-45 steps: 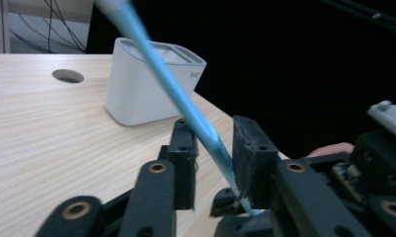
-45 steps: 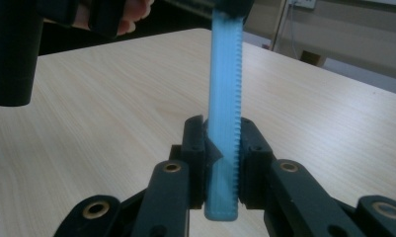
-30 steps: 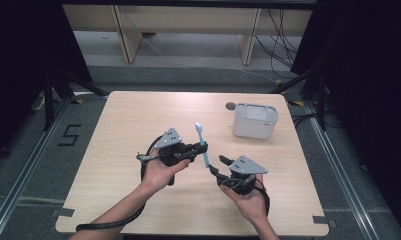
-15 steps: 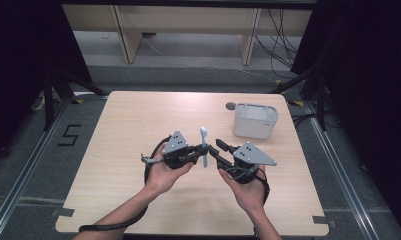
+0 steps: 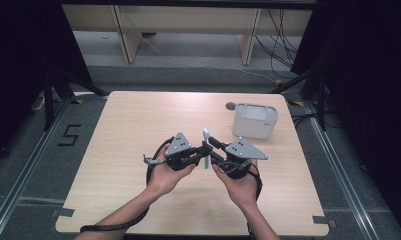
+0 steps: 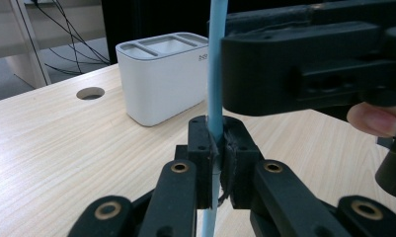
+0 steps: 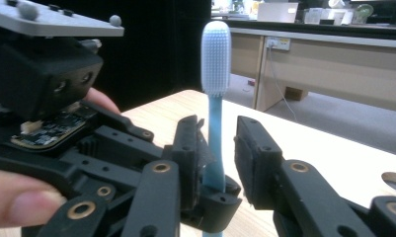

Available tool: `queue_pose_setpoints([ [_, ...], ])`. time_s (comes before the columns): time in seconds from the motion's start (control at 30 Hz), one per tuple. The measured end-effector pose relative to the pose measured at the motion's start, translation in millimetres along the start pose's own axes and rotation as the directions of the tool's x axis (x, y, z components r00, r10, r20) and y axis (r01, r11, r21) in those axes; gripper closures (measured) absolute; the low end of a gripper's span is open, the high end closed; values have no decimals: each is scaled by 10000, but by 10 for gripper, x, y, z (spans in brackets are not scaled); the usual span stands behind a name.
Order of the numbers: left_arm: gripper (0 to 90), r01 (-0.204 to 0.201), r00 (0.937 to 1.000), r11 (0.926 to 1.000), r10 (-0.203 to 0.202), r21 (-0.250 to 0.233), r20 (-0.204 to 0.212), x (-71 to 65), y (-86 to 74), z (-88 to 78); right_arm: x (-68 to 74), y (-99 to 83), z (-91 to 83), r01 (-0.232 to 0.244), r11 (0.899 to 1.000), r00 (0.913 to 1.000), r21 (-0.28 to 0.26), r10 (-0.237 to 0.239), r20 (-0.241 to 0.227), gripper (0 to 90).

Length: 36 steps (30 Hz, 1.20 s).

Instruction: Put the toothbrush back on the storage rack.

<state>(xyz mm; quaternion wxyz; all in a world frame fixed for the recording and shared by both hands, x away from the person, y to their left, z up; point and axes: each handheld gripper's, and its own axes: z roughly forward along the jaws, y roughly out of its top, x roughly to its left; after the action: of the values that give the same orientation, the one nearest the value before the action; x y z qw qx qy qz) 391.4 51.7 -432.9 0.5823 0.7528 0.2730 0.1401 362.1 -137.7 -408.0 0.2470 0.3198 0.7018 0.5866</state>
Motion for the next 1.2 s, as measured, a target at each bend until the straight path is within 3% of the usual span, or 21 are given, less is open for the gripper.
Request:
queue_pose_setpoints([
  [0.17,832,-70,10000,10000,70,-7,37,-24,6,7,-18,15,18,91,10000,9999,-36,-92,-73,776],
  [0.2,832,-110,9999,9999,110,-26,44,-26,11,6,-28,20,15,291,9996,9996,-13,-291,2,792],
  [0.3,832,-165,9999,9999,165,-32,37,-36,18,5,-21,15,14,57,10000,9999,-57,-57,-87,840],
  [0.47,825,-283,9996,9995,283,-120,-10,-42,2,1,-23,20,-6,168,9999,9999,13,-168,9,848],
  [0.77,556,-1008,9938,9948,1013,116,-467,-8,-94,-101,-117,60,-49,91,9998,9995,-164,-86,316,848],
  [0.9,494,-1072,9925,9940,1082,198,-567,10,-163,-175,-156,67,-72,208,9997,9981,-111,-201,583,848],
  [0.93,482,-1109,9920,9937,1118,176,-593,18,-183,-191,-147,63,-74,-127,9999,9988,-71,130,483,848],
  [1.0,467,-1125,9910,9933,1141,251,-708,32,-218,-238,-186,65,-87,153,9999,9979,-62,-148,627,848],
  [1.03,463,-1139,9906,9931,1158,294,-732,43,-241,-268,-188,59,-80,19,9999,9983,-155,-10,579,848],
  [1.07,459,-1147,9902,9929,1169,319,-770,48,-254,-286,-213,62,-102,168,9998,9971,-44,-164,748,848],
  [1.1,456,-1146,9900,9930,1166,298,-792,59,-273,-306,-214,55,-97,-44,9999,9979,-138,52,644,848],
  [1.13,452,-1140,9896,9928,1168,362,-846,68,-289,-334,-234,59,-111,150,9998,9967,-91,-142,795,848],
  [1.2,450,-1072,9895,9937,1097,313,-937,95,-329,-384,-256,58,-120,93,9998,9970,-149,-81,769,848],
])
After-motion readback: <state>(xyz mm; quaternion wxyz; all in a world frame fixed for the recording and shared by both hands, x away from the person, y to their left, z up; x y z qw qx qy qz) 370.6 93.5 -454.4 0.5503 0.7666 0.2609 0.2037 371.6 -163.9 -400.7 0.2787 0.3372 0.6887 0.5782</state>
